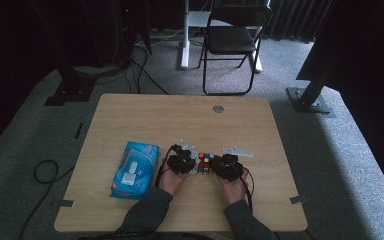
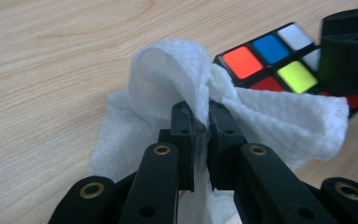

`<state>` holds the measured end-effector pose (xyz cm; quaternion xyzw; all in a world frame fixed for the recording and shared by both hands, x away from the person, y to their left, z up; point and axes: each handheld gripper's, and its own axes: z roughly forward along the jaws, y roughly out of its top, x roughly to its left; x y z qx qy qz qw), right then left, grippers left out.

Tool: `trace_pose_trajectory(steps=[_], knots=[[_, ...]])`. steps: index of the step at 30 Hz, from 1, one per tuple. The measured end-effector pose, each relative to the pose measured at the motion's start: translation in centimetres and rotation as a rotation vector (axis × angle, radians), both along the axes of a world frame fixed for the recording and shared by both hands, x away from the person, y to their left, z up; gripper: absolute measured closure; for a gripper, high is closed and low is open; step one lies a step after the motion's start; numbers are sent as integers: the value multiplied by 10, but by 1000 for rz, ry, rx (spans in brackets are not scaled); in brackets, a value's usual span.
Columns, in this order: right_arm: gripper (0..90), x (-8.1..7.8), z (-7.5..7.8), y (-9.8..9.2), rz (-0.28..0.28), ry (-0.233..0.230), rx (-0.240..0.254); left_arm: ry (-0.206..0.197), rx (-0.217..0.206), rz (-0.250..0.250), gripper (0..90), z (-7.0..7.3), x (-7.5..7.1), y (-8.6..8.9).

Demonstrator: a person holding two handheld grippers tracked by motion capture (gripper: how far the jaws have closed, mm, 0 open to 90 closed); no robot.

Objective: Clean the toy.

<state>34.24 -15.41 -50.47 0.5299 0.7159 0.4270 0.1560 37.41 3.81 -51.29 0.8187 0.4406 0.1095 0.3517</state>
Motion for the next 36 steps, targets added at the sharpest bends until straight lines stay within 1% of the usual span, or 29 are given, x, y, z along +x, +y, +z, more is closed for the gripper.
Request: trace_pose_trajectory(steps=[3,7,9,14,17,21,27,31,33,36], knots=[[690,0,0,0,0,-1,0,-5,-22,-9,822,4,-3,3],[693,0,0,0,1,-1,2,-15,-32,-24,819,9,-8,6],[695,0,0,1,1,-1,3,-20,-42,-22,818,10,-9,8],[698,0,0,1,2,-2,3,-30,-51,-34,817,14,-14,7],[697,0,0,1,1,-3,3,-32,-33,-36,817,12,-15,6],[698,0,0,1,1,-2,3,-16,-24,-26,819,6,-13,6],[698,0,0,1,0,-2,3,10,5,-21,820,-6,-9,3],[698,0,0,1,0,-2,3,28,35,-19,820,-12,-6,0],[698,0,0,1,0,-3,2,32,53,-21,820,-16,-4,-2],[698,0,0,1,0,-2,3,30,64,-23,821,-16,-4,-3]])
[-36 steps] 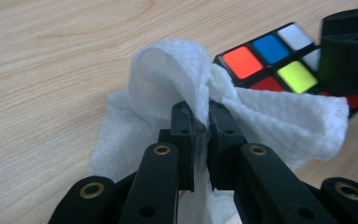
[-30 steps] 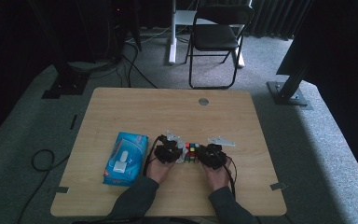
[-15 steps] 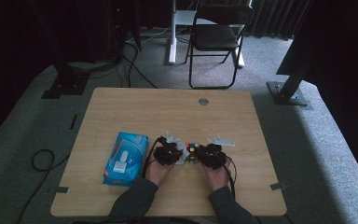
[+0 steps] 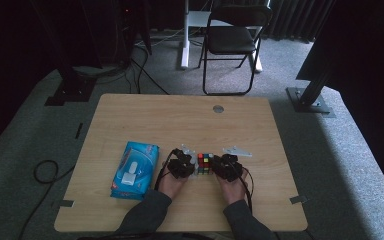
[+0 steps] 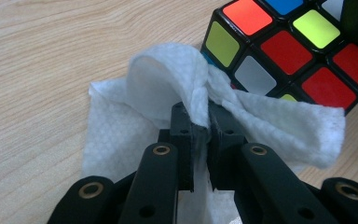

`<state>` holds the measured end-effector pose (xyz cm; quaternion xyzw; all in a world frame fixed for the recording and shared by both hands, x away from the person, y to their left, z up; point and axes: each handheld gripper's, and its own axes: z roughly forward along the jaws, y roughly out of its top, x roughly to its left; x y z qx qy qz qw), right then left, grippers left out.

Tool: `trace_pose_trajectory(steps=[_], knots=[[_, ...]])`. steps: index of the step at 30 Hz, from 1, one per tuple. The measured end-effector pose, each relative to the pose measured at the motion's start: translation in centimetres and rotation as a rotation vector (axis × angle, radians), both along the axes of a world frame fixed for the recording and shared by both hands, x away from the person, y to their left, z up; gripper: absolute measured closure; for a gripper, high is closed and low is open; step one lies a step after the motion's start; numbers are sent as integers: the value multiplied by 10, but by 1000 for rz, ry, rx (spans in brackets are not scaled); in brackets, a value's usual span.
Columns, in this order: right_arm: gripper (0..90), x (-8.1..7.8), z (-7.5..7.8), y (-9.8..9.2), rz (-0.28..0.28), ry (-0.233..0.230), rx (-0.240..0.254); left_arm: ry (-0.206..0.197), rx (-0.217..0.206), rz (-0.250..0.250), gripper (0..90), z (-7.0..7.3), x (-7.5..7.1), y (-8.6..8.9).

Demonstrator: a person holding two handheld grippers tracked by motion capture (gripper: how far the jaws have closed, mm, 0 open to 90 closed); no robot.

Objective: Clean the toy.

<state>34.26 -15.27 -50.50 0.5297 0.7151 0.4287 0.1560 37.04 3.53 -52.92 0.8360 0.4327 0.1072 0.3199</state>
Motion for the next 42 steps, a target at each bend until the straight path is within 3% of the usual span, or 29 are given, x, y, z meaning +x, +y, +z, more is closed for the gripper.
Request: trace_pose_trajectory(steps=[10,18,31,42], knots=[[697,0,0,0,-3,-1,-1,-9,1,10,821,-1,-2,-1],[705,-1,0,1,4,-1,3,1,-42,3,809,0,-12,7],[706,-1,0,1,3,-3,1,-57,-134,-20,809,27,-30,14],[707,-1,0,2,0,-6,-2,-34,-95,-8,811,14,-26,9]])
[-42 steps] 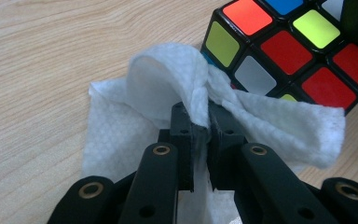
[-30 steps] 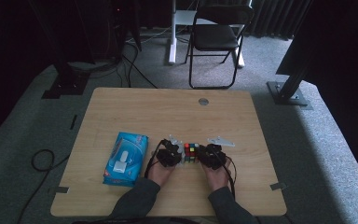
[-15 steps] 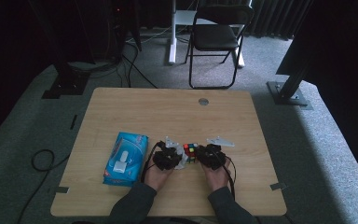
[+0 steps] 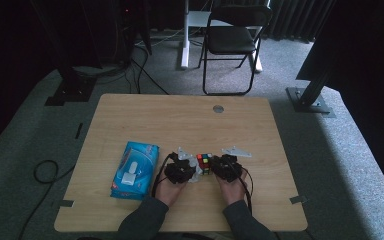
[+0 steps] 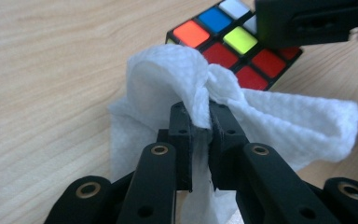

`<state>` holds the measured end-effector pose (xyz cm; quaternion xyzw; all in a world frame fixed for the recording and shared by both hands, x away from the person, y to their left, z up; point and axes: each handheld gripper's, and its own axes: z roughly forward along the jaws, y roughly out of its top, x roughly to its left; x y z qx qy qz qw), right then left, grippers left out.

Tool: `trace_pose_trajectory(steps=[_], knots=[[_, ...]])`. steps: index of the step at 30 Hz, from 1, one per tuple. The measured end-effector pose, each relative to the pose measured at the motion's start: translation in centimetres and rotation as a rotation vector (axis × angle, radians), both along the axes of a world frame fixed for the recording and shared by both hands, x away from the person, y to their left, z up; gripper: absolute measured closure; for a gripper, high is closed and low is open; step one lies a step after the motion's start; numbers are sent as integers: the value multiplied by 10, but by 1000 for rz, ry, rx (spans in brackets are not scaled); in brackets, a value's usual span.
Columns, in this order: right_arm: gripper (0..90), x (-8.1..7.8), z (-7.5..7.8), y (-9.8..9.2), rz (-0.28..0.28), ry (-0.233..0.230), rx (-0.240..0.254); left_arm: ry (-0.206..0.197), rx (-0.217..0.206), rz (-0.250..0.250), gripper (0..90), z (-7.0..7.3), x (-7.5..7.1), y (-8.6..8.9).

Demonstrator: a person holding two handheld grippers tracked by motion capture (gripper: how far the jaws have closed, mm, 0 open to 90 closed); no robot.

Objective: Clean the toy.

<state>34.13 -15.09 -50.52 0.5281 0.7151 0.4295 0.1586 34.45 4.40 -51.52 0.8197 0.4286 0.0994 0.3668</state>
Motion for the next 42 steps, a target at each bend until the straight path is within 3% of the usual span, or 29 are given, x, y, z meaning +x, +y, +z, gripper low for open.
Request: trace_pose_trajectory(steps=[3,11,16,30,36,42], knots=[[707,-1,0,0,-5,-3,1,10,2,7,811,-4,3,-1],[707,-1,0,1,-13,-4,0,17,54,18,811,-15,7,-5],[706,-1,0,0,-11,-3,2,6,74,18,811,-17,9,-8],[705,-1,-1,0,-16,-2,15,14,62,35,781,-16,11,2],[704,0,-3,-3,-27,20,61,20,49,53,778,-15,12,10],[704,0,-3,-4,-32,24,72,28,43,60,776,-16,13,12]])
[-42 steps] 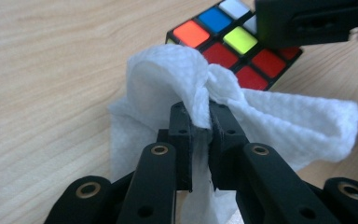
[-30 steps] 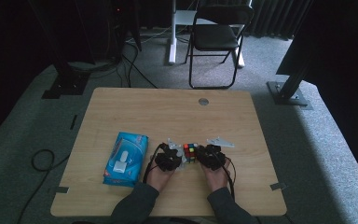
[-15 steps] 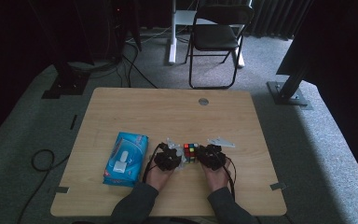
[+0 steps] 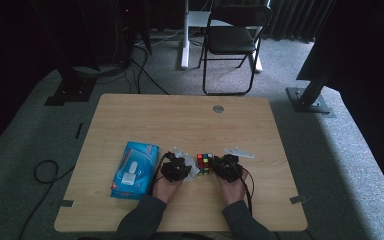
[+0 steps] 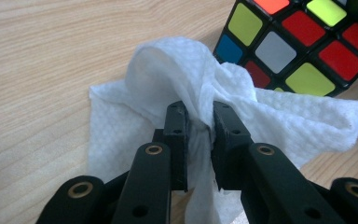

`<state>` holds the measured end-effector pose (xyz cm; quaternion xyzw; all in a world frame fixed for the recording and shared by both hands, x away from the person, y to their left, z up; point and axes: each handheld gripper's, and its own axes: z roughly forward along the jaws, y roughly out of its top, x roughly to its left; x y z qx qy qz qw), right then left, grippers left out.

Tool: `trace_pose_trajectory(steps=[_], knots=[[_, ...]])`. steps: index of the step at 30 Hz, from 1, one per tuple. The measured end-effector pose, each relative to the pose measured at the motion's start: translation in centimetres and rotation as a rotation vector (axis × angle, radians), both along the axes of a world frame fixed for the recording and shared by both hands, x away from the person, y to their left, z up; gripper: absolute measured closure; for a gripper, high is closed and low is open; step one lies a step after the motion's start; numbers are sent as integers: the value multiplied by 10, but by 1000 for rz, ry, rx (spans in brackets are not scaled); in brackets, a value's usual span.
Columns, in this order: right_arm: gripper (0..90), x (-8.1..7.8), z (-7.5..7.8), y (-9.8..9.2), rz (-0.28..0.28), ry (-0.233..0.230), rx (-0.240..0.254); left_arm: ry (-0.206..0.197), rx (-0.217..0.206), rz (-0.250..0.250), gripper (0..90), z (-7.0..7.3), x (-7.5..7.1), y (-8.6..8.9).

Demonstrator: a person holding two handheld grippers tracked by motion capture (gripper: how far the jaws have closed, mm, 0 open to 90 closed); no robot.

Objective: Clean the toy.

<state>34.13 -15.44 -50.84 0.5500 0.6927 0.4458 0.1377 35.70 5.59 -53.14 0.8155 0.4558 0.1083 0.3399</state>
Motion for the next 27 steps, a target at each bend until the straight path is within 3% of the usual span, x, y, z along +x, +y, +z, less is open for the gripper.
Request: trace_pose_trajectory(steps=[9,13,18,22,27], knots=[[644,2,1,0,8,10,-16,-3,-3,1,773,-1,0,0],[663,3,0,0,17,24,11,-3,-3,2,770,-1,0,-1],[690,5,-3,-5,13,61,90,-1,3,-5,768,-1,0,0],[682,9,-7,-13,10,109,182,-1,2,-5,767,-1,0,0],[686,12,-8,-20,0,143,239,-1,3,-6,767,-1,-1,0]])
